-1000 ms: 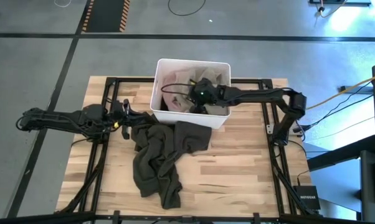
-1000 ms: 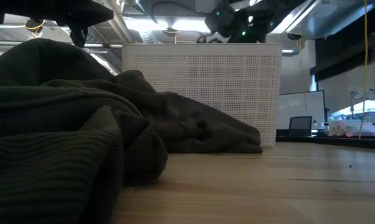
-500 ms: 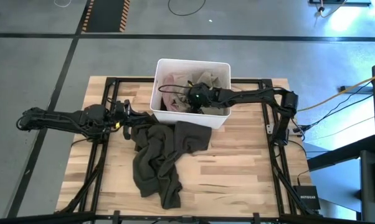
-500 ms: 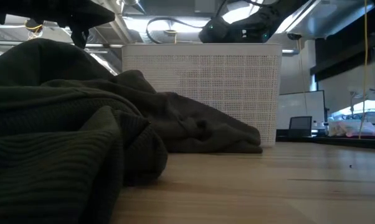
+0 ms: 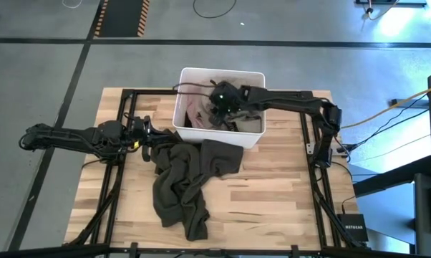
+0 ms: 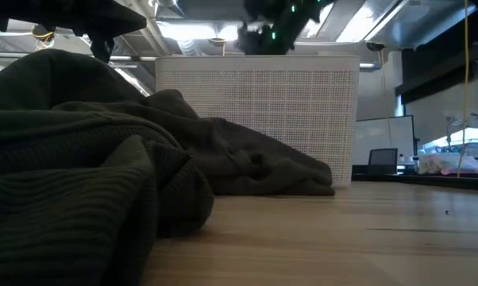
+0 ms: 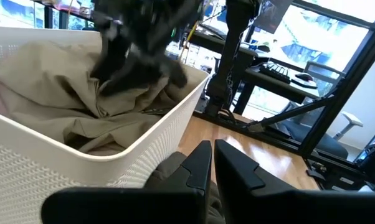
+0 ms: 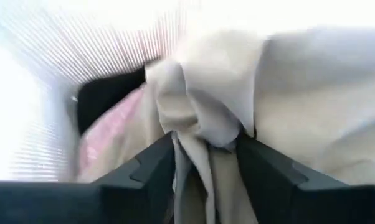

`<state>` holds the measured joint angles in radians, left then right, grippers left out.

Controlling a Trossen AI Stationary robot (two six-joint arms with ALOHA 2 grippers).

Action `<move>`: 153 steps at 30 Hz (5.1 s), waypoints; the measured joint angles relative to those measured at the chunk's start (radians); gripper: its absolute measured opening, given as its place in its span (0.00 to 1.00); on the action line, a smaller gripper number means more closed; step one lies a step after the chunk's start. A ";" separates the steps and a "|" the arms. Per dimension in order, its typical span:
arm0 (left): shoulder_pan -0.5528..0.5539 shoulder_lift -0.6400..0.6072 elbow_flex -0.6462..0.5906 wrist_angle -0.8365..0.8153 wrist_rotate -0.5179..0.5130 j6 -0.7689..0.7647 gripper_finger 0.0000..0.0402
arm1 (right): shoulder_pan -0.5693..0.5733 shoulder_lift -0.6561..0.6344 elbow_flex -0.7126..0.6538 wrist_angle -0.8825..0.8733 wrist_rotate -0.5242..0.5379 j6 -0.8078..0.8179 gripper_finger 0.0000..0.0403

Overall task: Sort clothes
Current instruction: Put the brown short into the white laundry bin, then put the black hoodie into the white laundry bin

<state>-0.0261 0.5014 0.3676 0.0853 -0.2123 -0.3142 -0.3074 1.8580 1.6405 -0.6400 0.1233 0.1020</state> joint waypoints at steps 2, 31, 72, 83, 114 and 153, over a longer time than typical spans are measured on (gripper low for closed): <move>0.000 0.000 0.000 0.000 0.000 0.000 0.04 | 0.000 -0.001 0.075 -0.056 0.000 0.003 0.50; 0.000 0.000 0.000 0.004 0.000 -0.001 0.04 | -0.052 0.174 0.090 -0.093 0.001 0.179 0.52; 0.001 0.001 0.000 -0.006 0.000 -0.013 0.04 | 0.556 -0.106 0.133 -0.186 0.220 -0.108 0.52; 0.001 0.003 0.000 -0.014 0.000 0.009 0.04 | 0.762 -0.097 -0.255 0.282 0.224 -0.135 0.52; 0.000 0.003 0.000 -0.051 0.051 0.116 0.04 | 0.710 -0.071 -0.392 0.589 0.258 -0.283 0.52; 0.000 -0.003 0.000 -0.396 0.107 -0.127 0.04 | 0.620 0.061 -0.385 0.644 0.362 -0.663 0.75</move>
<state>-0.0257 0.4984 0.3676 -0.3109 -0.1054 -0.4414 0.3126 1.9188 1.2555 0.0037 0.4857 -0.5606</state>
